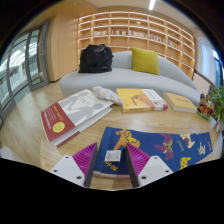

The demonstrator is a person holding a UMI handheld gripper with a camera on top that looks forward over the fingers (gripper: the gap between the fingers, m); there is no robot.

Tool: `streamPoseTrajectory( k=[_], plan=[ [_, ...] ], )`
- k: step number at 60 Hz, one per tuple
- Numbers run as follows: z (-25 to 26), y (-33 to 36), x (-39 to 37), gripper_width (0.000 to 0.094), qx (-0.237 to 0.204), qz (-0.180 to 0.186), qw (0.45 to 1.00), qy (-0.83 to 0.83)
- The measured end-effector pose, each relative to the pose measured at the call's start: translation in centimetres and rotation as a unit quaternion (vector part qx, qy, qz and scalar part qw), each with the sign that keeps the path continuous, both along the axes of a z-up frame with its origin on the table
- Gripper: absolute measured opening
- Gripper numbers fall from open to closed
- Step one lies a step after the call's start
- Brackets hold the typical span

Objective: Fold towel

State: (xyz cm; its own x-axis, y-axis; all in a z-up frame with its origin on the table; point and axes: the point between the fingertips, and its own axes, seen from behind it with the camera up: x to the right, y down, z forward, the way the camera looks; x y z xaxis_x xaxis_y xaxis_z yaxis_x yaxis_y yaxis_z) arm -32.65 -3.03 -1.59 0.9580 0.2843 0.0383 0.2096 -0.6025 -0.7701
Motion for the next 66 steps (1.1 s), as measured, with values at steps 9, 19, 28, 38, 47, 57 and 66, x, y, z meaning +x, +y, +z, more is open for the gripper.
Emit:
streamPoseTrajectory(
  k=[9, 19, 28, 38, 47, 57, 66],
  plan=[
    [0.1, 0.5, 0.6, 0.0039, 0.019, -0.002, 1.000, -0.011],
    [0.3, -0.1, 0.5, 0.0029, 0.001, 0.007, 1.000, 0.023],
    [5.0, -1.9, -0.5, 0.0029, 0.003, 0.035, 0.995, 0.094],
    [15.9, -2.2, 1.5, 0.0029, 0.046, 0.058, 0.978, 0.196],
    [20.0, 0.5, 9.5, 0.0029, 0.075, 0.031, 0.974, 0.210],
    [14.7, 4.2, 20.7, 0.0029, 0.056, -0.027, 0.984, 0.168],
    [9.1, 5.1, 29.4, 0.0476, 0.023, -0.072, 0.987, 0.142]
  ],
)
